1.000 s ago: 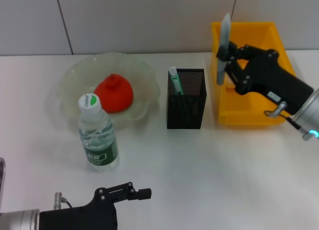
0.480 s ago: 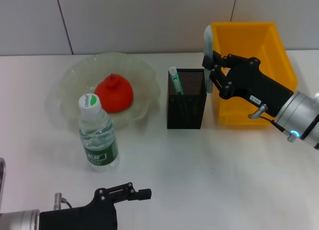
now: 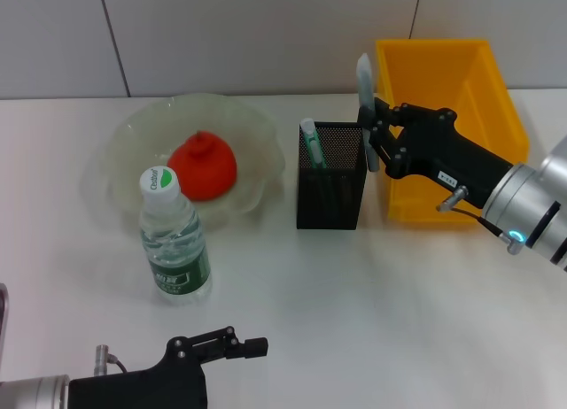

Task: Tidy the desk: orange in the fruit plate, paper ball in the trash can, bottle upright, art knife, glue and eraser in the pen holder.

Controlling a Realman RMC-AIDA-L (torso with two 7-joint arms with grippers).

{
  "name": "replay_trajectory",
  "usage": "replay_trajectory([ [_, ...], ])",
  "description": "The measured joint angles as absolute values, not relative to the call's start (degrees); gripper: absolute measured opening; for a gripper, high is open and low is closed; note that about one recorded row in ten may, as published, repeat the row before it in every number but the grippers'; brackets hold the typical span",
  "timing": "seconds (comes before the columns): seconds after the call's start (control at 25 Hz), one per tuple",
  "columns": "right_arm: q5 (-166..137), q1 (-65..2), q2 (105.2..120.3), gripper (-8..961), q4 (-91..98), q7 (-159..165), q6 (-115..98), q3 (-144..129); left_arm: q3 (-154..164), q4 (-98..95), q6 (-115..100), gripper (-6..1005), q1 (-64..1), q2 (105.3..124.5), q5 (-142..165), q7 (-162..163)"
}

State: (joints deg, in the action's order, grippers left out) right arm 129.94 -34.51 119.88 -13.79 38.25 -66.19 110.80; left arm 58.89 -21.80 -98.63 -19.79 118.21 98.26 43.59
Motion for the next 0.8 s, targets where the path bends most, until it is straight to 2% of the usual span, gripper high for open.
replay_trajectory([
  [0.8,131.0,-37.4,119.88,134,-13.7,38.9,-67.2,110.8,58.9,-21.8,-98.5,807,-20.0,118.21,98.3,43.1],
])
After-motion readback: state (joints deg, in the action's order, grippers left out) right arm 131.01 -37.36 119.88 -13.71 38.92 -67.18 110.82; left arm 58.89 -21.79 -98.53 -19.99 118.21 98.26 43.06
